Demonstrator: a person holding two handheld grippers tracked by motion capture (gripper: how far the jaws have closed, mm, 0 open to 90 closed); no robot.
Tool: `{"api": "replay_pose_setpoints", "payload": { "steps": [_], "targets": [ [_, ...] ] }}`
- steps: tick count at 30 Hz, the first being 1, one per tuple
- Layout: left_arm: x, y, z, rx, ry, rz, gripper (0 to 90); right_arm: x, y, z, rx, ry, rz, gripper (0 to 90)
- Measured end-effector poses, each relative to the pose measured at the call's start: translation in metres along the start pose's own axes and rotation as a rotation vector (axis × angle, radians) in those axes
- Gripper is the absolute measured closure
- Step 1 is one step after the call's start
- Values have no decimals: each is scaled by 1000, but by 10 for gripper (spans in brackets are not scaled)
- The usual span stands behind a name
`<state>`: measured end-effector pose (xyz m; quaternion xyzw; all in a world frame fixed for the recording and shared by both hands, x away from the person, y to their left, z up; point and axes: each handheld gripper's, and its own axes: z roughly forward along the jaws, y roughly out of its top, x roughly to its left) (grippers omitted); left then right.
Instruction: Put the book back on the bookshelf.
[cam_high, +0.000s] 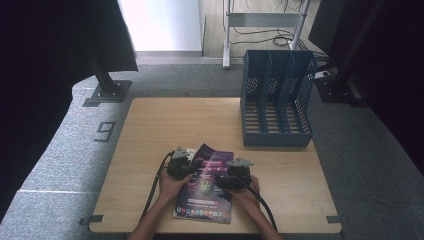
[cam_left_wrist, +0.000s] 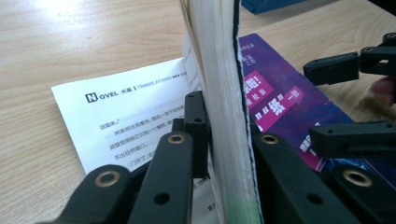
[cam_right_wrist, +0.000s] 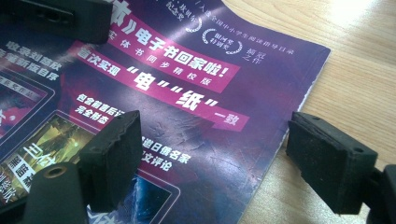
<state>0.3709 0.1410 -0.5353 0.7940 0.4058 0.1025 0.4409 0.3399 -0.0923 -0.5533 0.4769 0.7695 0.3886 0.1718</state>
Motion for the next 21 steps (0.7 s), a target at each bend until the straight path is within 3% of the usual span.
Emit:
{"api": "replay_pose_setpoints", "payload": {
  "steps": [6, 15, 21],
  "targets": [
    [-5, 2, -1, -2, 19, 28, 841, 0, 0, 0, 0, 0, 0, 183],
    [-4, 3, -5, -26, -13, 16, 852, 0, 0, 0, 0, -1, 2, 183],
    [-9, 4, -9, -58, -17, 45, 853, -2, 0, -1, -2, 12, 1, 193]
  ]
}}
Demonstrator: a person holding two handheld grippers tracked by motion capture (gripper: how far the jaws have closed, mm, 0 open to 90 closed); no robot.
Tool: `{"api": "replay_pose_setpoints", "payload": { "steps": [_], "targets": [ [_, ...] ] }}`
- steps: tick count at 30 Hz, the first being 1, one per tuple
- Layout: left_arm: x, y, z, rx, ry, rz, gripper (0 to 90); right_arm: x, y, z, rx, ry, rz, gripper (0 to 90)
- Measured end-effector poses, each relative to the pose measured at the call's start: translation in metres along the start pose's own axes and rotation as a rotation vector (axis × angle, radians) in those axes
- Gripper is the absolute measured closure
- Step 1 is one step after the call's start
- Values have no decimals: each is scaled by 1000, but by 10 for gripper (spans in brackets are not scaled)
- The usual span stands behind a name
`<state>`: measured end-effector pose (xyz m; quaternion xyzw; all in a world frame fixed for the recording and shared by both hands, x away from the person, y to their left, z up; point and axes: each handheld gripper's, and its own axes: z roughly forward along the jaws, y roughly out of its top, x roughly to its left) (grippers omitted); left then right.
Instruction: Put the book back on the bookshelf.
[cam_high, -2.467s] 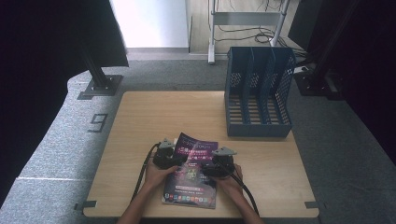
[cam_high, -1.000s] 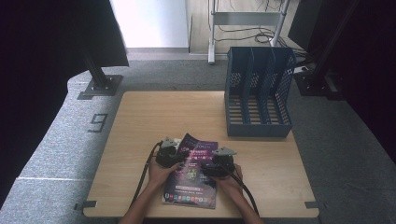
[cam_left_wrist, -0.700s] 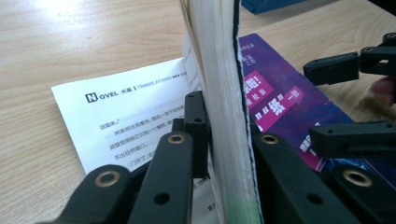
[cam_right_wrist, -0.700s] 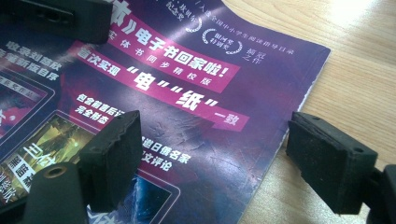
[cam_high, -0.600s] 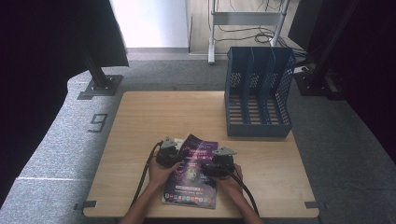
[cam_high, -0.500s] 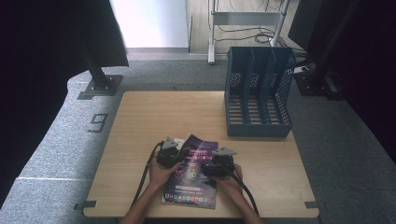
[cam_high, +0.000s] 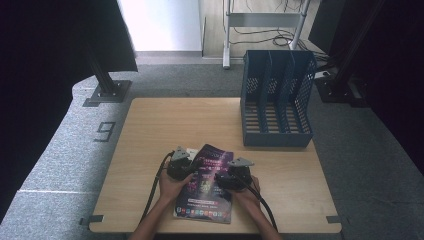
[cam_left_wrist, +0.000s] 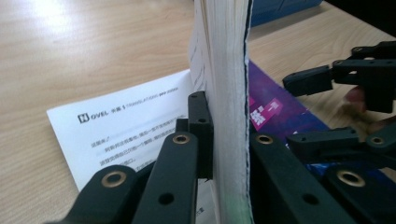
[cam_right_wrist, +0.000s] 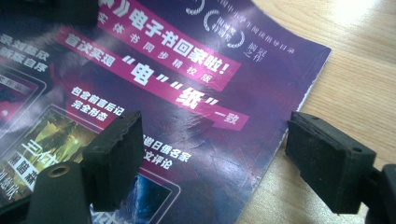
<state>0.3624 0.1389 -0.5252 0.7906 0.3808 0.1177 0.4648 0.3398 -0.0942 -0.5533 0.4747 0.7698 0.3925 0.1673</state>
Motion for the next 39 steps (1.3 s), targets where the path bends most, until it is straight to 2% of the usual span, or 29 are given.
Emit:
{"api": "replay_pose_setpoints", "payload": {
  "steps": [1, 2, 3, 9, 14, 19, 21, 26, 33, 35, 39],
  "targets": [
    [-1, 1, -2, -10, -4, 7, 854, -2, -1, -2, -7, 21, 3, 196],
    [-2, 1, -2, -15, -8, 11, 854, -2, -1, -2, -7, 21, 3, 196],
    [-3, 2, -4, -21, -11, 17, 854, -6, -2, -5, -34, 38, 9, 210],
    [-10, 8, -12, -58, -26, 42, 856, -19, -1, -15, -85, 46, 54, 215],
    [-13, 11, -18, -83, -29, 50, 857, -25, 0, -19, -91, 52, 62, 213],
    [-17, 15, -27, -109, -35, 68, 857, -24, 0, -20, -96, 68, 53, 210],
    [-20, 18, -31, -121, -34, 80, 858, -25, 0, -21, -96, 92, 66, 211],
    [-25, 22, -39, -144, -41, 99, 858, -25, 2, -23, -109, 114, 81, 209],
    [-28, 25, -44, -163, -63, 97, 858, -25, 5, -26, -123, 141, 94, 205],
    [-31, 25, -45, -169, -80, 93, 857, -23, 5, -26, -135, 156, 89, 200],
    [-32, 25, -45, -167, -84, 96, 858, -20, 6, -24, -136, 169, 80, 196]
  ]
}}
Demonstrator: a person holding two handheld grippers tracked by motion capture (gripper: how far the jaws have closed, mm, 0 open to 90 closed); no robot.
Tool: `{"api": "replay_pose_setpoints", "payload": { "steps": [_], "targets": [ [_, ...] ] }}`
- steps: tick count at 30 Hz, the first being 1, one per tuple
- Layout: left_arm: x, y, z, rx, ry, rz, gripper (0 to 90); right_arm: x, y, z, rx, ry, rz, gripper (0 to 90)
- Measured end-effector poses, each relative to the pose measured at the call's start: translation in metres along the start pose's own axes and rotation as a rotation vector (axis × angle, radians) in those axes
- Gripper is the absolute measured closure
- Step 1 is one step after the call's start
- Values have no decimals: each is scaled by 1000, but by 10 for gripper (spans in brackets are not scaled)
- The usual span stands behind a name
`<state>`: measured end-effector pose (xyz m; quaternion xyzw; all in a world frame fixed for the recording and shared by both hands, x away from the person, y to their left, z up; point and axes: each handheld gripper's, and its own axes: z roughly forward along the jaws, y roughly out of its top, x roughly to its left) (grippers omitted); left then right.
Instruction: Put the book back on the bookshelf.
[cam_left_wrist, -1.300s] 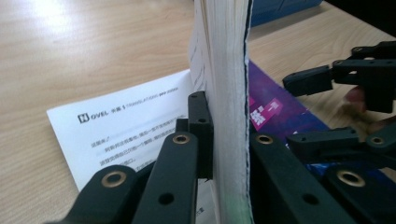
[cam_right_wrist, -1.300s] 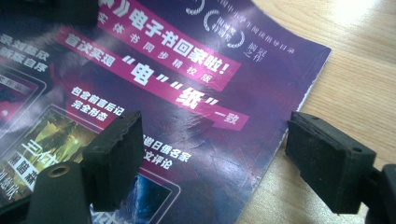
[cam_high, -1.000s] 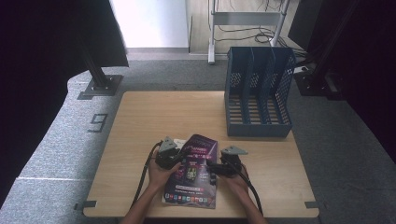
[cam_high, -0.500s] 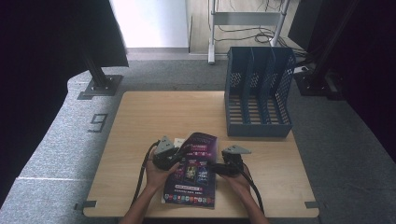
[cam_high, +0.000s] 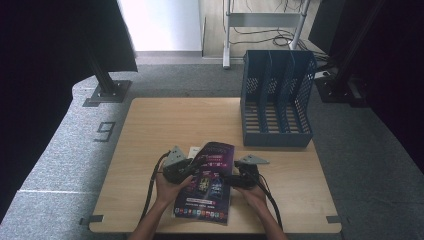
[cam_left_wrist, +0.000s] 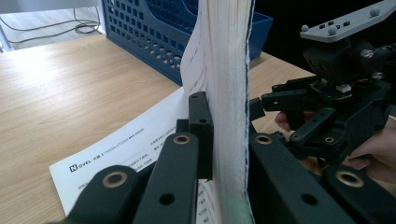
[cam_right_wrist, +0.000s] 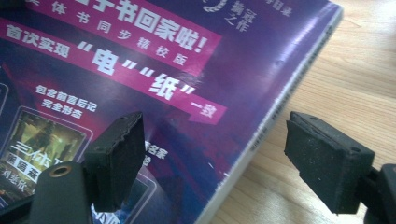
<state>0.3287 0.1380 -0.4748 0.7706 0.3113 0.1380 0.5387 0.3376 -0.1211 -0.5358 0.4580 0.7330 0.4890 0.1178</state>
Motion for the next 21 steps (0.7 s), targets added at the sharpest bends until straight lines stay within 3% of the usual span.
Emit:
{"api": "replay_pose_setpoints", "payload": {
  "steps": [5, 10, 21],
  "targets": [
    [2, -3, 4, 16, -3, -15, 857, 2, 0, 2, 0, 5, -1, 192],
    [7, -8, 9, 37, 1, -40, 857, 3, -2, 5, 31, -21, 4, 191],
    [28, -28, 26, 142, 15, -128, 855, 6, -7, 12, 64, -49, 0, 197]
  ]
}}
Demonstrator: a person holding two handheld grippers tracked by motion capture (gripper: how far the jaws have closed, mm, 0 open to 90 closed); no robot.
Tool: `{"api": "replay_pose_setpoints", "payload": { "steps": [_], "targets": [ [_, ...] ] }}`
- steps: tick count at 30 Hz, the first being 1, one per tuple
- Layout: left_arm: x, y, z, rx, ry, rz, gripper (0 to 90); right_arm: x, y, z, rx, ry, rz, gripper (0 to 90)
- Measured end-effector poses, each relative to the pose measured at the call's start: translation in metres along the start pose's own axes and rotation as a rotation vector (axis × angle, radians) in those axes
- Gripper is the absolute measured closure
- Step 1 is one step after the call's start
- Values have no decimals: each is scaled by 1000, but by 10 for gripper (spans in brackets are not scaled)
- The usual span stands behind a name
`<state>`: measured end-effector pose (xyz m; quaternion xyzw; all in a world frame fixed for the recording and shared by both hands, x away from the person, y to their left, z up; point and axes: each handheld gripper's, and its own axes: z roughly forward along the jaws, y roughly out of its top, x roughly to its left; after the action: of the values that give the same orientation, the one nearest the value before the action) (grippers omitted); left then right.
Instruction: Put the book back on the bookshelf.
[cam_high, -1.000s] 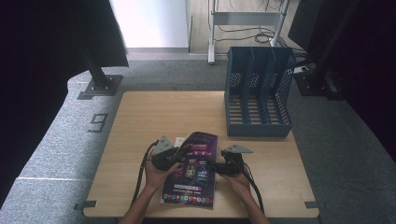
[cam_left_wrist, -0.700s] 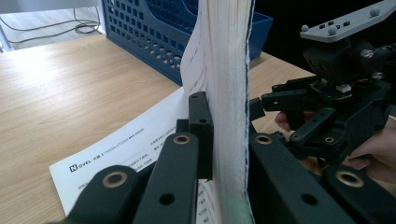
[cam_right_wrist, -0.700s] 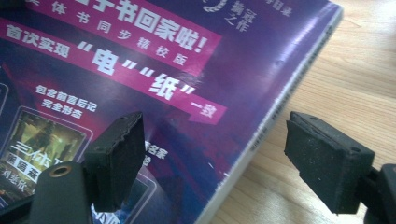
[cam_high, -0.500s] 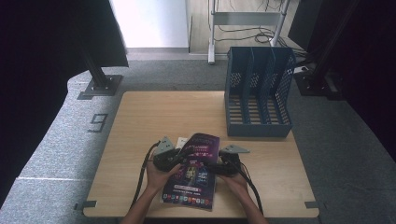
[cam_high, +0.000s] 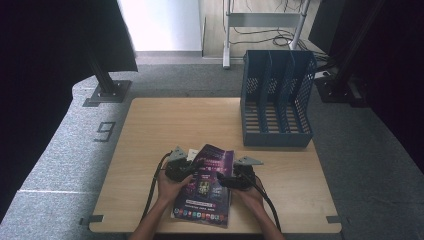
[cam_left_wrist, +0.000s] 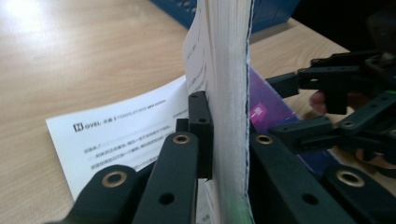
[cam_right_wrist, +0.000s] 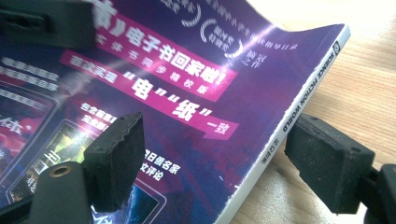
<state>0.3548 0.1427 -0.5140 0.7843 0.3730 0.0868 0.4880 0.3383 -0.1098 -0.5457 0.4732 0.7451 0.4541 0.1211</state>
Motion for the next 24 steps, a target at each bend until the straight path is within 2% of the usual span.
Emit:
{"api": "replay_pose_setpoints", "payload": {
  "steps": [4, 8, 19, 24],
  "targets": [
    [7, -5, 6, 28, 2, -24, 855, 0, 0, 2, 3, -2, 2, 203],
    [11, -10, 12, 58, 19, -27, 855, 1, -3, 6, 23, -18, 3, 203],
    [14, -11, 14, 82, 41, -38, 853, 1, 0, 9, 25, -13, 2, 215],
    [15, -10, 15, 92, 37, -42, 851, -1, 4, 17, 50, -13, -6, 226]
  ]
}}
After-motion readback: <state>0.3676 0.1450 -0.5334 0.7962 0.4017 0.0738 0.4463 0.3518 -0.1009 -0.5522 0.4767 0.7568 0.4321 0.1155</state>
